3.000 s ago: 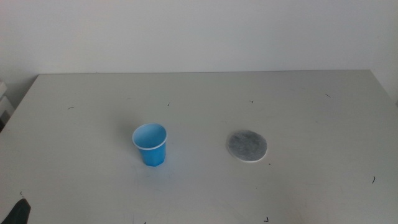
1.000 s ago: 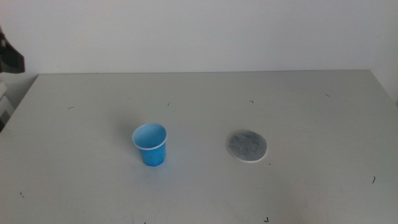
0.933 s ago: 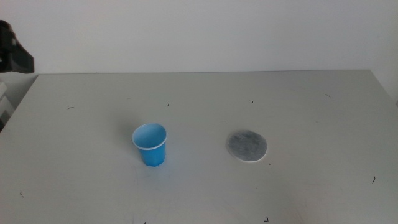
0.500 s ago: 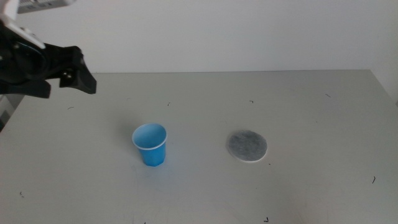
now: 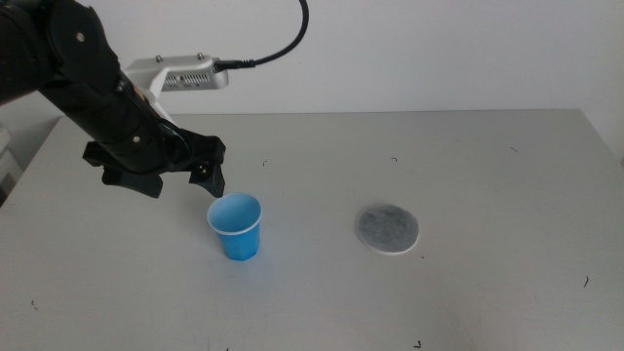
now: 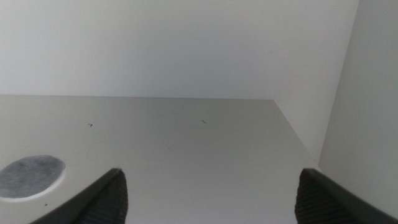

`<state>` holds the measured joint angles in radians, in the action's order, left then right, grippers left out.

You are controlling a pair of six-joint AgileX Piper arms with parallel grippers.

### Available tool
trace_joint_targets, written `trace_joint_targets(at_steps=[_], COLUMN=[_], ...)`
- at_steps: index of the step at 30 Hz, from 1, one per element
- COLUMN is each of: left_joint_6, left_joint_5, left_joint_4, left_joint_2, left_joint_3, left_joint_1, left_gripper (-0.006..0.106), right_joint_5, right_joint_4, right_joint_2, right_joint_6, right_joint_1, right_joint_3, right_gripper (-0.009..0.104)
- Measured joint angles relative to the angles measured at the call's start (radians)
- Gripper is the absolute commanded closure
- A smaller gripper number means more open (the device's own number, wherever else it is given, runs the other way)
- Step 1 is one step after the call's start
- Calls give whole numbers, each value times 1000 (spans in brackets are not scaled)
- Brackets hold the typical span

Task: Place an empty cup on a cup mat.

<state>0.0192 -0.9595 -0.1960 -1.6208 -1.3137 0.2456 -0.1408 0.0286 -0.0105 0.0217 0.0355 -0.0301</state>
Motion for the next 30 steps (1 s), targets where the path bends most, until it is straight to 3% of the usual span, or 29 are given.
trace_joint_targets(at_steps=[10, 14, 17, 25, 26, 30], left_joint_6=[0, 0, -1, -19, -25, -27], left_joint_5=[96, 127, 134, 145, 146, 146], left_joint_4=[-1, -8, -8, -47, -57, -75], left_joint_2=[-180, -236, -266, -287, -287, -287], left_joint_3=[0, -1, -1, -1, -1, -2], left_joint_1=[0, 0, 0, 0, 0, 1], left_gripper=[-5, 0, 16, 92, 99, 100], right_joint_5=[0, 0, 0, 0, 0, 0], right_joint_4=[0, 0, 0, 0, 0, 0], right_joint_2=[0, 0, 0, 0, 0, 0], right_joint_6=[0, 0, 0, 0, 0, 0], right_joint_1=[0, 0, 0, 0, 0, 0], right_joint_3=[0, 0, 0, 0, 0, 0], right_gripper=[1, 1, 1, 1, 1, 1])
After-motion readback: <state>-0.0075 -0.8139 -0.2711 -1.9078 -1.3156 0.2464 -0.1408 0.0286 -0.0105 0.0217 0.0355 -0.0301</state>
